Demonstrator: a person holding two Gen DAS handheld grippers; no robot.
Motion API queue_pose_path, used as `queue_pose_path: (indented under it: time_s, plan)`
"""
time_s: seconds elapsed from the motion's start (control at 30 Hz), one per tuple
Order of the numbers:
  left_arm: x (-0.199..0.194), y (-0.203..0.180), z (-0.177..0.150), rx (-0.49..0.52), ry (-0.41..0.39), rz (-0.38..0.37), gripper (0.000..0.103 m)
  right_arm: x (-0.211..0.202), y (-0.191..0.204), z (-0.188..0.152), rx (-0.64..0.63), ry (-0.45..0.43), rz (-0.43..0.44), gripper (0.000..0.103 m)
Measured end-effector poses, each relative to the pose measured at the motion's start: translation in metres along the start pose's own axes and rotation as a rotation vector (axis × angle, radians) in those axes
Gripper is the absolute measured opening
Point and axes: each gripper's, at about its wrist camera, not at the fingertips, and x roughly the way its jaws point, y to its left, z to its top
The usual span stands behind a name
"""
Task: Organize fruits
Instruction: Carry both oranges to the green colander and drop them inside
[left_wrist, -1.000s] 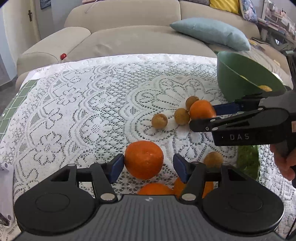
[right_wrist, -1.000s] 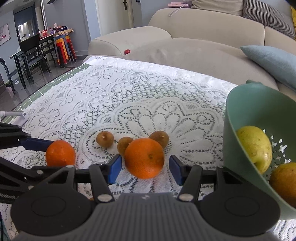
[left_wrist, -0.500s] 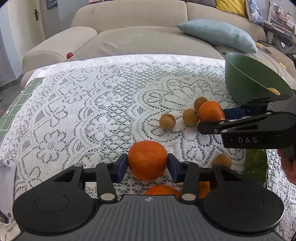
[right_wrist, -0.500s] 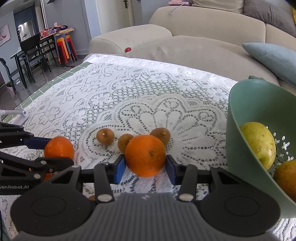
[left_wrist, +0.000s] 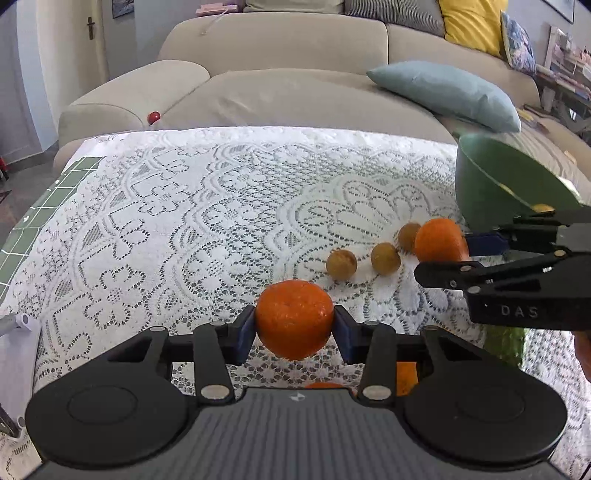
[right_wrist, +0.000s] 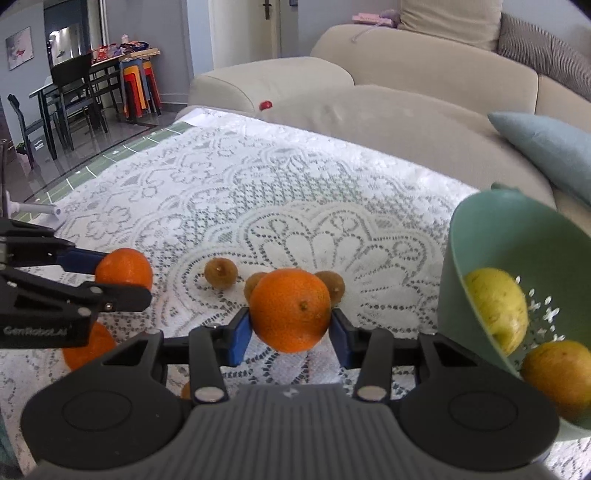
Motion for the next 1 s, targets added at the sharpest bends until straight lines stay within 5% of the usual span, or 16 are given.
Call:
queue_pose_path:
  time_s: [0.5,1.0]
  plan:
    - [-0.028,-0.030,0.034,-0.019,-0.090,-0.048,0.049,-0.059,-0.020,0.021,-0.011,-0.129,-0.043,0.042]
    - [-0.030,-0.094,0.088,0.036,-0.157,-0.125,0.049,-0.086,-0.069,0.018,0.022,-0.161,-0.231,0.042]
